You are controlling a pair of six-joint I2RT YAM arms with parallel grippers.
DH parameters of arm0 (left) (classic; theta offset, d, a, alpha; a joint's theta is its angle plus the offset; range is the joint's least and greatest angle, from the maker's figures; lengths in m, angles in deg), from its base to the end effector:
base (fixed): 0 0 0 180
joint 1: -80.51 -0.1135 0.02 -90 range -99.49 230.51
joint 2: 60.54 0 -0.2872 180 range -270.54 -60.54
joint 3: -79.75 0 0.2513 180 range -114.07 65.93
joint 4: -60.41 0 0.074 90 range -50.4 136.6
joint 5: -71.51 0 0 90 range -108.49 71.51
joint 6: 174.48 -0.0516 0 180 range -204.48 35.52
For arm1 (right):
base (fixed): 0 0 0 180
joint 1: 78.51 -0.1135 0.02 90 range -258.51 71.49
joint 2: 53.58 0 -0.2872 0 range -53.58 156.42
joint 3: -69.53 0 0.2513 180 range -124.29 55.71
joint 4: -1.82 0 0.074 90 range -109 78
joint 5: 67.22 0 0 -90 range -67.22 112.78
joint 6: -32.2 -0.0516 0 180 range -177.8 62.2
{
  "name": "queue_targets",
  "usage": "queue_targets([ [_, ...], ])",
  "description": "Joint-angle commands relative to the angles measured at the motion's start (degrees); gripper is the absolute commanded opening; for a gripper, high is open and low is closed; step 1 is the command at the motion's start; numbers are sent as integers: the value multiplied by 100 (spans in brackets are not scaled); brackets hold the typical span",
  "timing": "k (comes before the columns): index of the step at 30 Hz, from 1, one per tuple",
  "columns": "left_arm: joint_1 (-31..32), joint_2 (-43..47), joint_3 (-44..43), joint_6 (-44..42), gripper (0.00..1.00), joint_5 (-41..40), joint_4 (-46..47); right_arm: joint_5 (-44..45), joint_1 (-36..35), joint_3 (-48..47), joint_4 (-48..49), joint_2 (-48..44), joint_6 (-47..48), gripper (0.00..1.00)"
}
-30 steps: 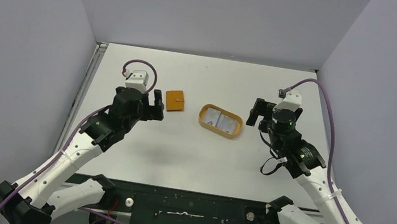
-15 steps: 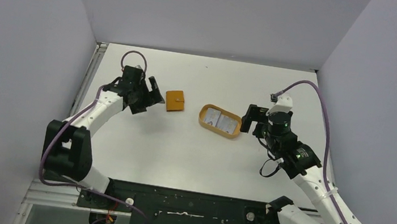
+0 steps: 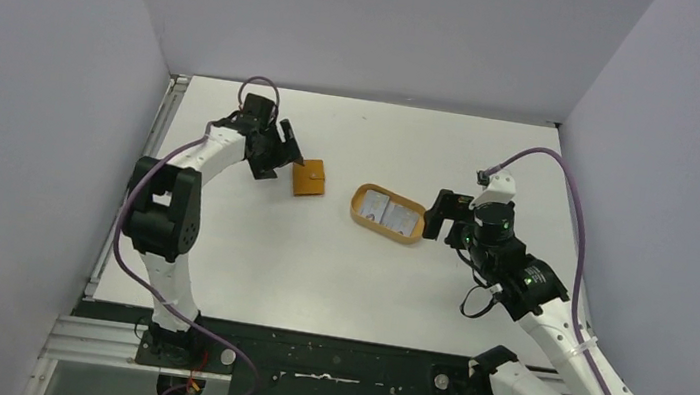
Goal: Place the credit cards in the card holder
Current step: Move the card holder to the center of the board.
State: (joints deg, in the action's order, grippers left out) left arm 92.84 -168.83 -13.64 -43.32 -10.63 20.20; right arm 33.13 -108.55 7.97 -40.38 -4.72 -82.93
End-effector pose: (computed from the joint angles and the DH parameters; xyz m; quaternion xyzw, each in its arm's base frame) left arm 0.4132 -0.0976 0.2189 -0.2170 0.9269 -0.1930 0.2377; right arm 0.1646 0.0845 0.3236 0.0085 0.8615 0.1633 0.4808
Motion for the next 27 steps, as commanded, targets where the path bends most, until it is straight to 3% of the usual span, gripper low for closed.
queue_targets([
  [1,79,-347,-643,-390,74,-265,-255,4,-5,20,90,-131,-2,98],
  [8,288,-772,-1078,-714,73,-593,-588,-28,-4,7,88,-102,6,98],
  [17,611,-1220,-1393,-1108,65,-1053,-965,11,-4,-6,23,-131,3,98],
  [27,853,-1258,-1049,-1272,43,-1185,-869,31,-8,-42,-48,-105,16,98],
])
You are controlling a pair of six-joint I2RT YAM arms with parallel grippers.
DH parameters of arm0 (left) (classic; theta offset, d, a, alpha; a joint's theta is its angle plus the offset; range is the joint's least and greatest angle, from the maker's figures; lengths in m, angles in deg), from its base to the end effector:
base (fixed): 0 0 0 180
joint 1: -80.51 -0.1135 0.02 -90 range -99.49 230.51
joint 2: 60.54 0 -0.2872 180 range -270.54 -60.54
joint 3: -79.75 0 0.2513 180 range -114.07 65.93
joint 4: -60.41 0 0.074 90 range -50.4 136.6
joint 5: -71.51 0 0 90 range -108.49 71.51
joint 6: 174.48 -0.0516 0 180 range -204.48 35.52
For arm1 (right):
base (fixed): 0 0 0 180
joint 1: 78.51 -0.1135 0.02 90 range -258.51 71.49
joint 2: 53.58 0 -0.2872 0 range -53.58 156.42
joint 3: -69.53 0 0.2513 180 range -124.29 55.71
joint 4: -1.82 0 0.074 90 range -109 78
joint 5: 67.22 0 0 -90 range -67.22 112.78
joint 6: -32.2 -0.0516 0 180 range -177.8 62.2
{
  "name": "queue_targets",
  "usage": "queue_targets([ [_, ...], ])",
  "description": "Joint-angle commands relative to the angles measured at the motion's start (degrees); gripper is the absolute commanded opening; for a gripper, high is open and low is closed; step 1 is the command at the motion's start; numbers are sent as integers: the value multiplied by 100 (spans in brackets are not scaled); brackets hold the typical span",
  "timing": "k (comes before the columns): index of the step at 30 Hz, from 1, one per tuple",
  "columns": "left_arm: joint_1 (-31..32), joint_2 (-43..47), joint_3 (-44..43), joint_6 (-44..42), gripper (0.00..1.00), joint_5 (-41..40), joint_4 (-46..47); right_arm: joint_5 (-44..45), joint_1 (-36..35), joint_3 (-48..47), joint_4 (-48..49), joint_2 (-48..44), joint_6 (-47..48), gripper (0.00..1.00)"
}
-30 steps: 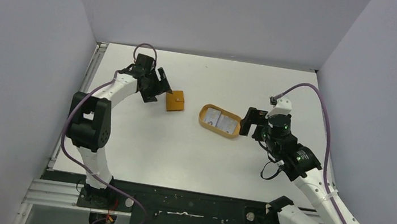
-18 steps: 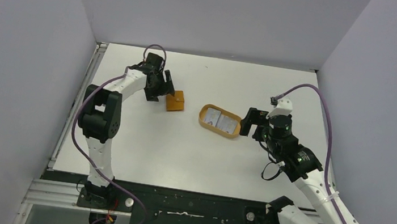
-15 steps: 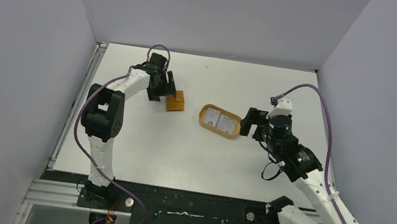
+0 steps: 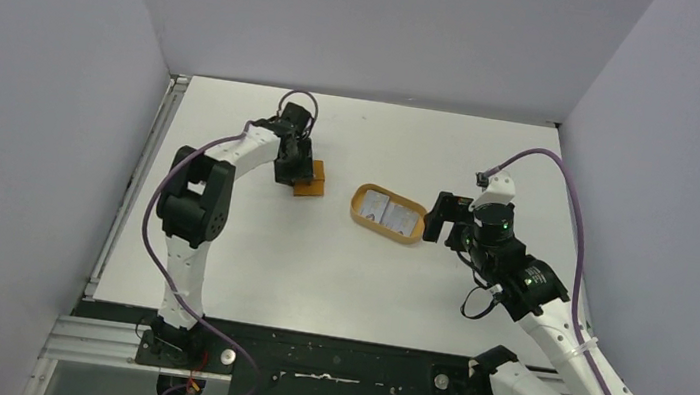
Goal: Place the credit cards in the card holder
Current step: Move the card holder to the center of the board, then open the card holder at the center of the board.
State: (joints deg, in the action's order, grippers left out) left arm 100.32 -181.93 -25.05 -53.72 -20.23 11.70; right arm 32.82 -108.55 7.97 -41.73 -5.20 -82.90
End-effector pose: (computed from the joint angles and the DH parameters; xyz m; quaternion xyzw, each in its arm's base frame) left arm 0.4360 -0.1554 0.1728 -0.0964 0.9720 -0.0779 0.1997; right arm 0.1617 0.0831 0.3224 0.0062 0.8654 0.1619 0.4742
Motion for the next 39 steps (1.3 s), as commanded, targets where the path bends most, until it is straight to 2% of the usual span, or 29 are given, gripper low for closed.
queue_targets([
  [1,136,86,162,-249,39,-230,9,59,-5,-34,79,-58,6,98],
  [5,314,253,470,-255,29,-272,105,78,-8,27,85,-69,4,98],
  [13,713,816,1351,165,24,-200,134,89,-11,27,7,-141,4,98],
  [25,1595,2997,3377,994,24,-357,76,17,-26,83,-122,-321,-9,98],
  [28,1591,3662,3599,1101,30,-399,-22,25,-24,81,-177,-378,-3,98],
  [31,1490,4098,3426,1066,48,-416,-173,9,-34,104,-178,-395,-18,98],
  [33,1362,4203,3202,995,55,-401,-212,-59,-33,121,-148,-381,-61,98],
  [35,1133,4121,3105,970,58,-225,-46,-253,-31,166,-65,-331,-88,97],
  [39,534,3539,3057,1123,57,591,585,-934,-74,261,239,-101,-184,94],
])
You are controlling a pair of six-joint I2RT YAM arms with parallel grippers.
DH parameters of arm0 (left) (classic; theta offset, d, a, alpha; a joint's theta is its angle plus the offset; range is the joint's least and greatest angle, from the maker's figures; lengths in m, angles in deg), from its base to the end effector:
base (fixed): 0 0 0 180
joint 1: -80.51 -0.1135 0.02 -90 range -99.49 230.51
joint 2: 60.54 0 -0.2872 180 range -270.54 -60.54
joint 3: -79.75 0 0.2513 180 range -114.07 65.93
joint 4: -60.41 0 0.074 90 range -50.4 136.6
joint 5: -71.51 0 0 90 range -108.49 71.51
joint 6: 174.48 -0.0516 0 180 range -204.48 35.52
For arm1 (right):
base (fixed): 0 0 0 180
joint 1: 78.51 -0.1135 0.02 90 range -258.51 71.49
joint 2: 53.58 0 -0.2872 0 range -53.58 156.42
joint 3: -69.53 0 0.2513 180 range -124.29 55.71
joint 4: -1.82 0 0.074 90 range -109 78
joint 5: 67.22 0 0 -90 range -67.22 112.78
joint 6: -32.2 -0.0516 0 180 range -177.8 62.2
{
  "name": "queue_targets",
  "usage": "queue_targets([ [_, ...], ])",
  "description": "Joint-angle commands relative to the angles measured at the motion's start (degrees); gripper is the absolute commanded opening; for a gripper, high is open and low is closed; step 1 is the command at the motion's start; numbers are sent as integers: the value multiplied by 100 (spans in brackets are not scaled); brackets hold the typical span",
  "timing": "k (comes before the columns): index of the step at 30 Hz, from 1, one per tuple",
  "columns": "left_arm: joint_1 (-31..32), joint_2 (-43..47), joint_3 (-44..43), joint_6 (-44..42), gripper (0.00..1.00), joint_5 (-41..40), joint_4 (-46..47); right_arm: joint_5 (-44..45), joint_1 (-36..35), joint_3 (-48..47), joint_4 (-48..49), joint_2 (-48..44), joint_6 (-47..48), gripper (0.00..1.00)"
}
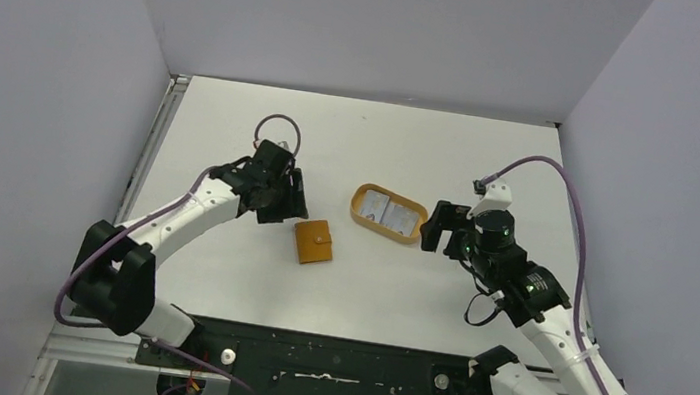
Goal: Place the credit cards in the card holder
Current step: Open the card holder at the center of the board.
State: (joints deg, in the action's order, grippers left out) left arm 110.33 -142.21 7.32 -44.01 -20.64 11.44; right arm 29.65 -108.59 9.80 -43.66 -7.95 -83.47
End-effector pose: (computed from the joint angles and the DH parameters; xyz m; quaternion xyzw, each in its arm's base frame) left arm 0.2548 -0.1438 0.2506 -0.0944 0.9570 -0.1429 0.2343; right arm 0.1500 0.0798 0.3148 -0.0042 0.8709 0.1823 0.4564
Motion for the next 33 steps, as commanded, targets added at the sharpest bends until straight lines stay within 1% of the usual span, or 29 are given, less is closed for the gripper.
queue_targets([
  [1,-503,-528,-172,162,56,698,728,-902,-108,86,499,267,-151,93],
  [3,-512,-653,-125,213,53,741,863,-1111,-284,66,592,458,-228,91],
  [5,-505,-665,82,343,49,824,1071,-1110,-609,35,690,675,-269,89],
  [10,-485,-504,838,612,43,892,1682,-743,-1690,-150,1141,1484,-341,83],
  [13,-478,-497,1119,705,40,1010,2068,-378,-2068,-346,1362,2132,-345,79],
  [17,-477,-573,1414,927,37,1200,2706,-316,-2181,-613,1753,3013,-464,72],
  [21,-495,-727,1420,946,33,1279,2740,-359,-2221,-1065,2000,3886,-444,66],
  [26,-478,-784,1558,945,30,1388,2856,-363,-2254,-1652,2121,4795,-430,58],
  [33,-493,-704,1746,967,28,1401,2889,-276,-2287,-2378,1936,5669,-292,54],
])
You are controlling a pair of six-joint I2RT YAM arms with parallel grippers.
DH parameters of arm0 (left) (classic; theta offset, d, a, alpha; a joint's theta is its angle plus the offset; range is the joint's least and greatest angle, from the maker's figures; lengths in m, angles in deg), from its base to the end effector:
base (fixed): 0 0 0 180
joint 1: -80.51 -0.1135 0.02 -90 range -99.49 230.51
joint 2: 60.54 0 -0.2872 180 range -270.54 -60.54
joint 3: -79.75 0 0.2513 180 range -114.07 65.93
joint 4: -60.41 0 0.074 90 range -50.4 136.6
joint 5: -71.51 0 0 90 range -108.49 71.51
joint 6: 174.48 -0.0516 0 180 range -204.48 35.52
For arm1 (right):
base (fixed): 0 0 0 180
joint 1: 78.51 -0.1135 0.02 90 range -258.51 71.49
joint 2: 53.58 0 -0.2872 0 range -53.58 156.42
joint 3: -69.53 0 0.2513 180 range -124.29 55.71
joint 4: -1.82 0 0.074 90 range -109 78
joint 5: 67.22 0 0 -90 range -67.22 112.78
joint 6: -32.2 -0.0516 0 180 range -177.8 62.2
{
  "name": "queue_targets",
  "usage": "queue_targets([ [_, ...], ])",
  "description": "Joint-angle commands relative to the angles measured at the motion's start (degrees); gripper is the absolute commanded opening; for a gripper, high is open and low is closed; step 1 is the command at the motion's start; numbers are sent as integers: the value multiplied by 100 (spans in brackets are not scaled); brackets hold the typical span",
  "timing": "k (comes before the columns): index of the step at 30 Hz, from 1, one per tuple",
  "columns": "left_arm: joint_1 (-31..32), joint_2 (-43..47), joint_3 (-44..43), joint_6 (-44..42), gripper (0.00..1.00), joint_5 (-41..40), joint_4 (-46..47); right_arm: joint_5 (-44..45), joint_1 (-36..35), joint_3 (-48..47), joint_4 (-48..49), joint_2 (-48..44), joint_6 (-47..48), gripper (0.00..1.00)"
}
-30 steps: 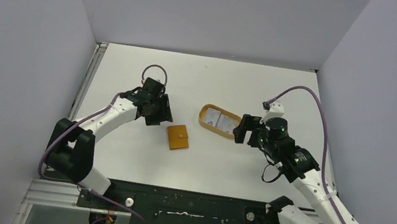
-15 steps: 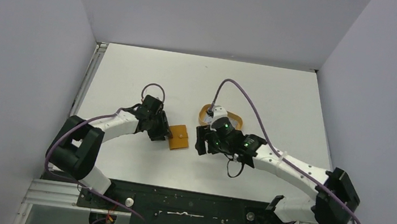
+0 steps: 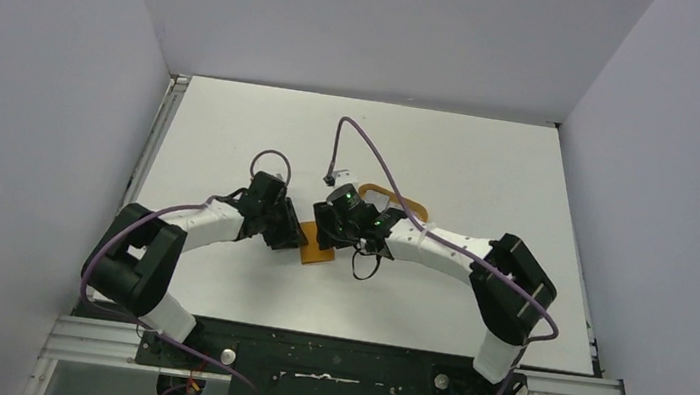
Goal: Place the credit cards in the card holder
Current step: Open the card holder at the center of the board.
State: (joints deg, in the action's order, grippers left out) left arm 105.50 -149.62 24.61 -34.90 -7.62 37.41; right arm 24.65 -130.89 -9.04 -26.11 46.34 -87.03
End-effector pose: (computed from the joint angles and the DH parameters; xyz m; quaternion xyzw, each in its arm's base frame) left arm 0.2604 -0.1321 0.1559 -0.1769 0.9382 -0.2438 0.1703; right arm 0.2366 0.3043 0.2097 -0.1825 0.9195 0.2157 0.2733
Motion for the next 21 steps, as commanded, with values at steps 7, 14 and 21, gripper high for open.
queue_targets([
  [7,-78,531,51,90,27,105,140,384,-113,-863,-33,646,102,49],
  [14,-97,693,-53,298,23,345,380,464,-119,-949,-116,756,41,45],
  [21,-242,140,-23,601,14,625,1005,475,-121,-941,-165,757,58,45],
])
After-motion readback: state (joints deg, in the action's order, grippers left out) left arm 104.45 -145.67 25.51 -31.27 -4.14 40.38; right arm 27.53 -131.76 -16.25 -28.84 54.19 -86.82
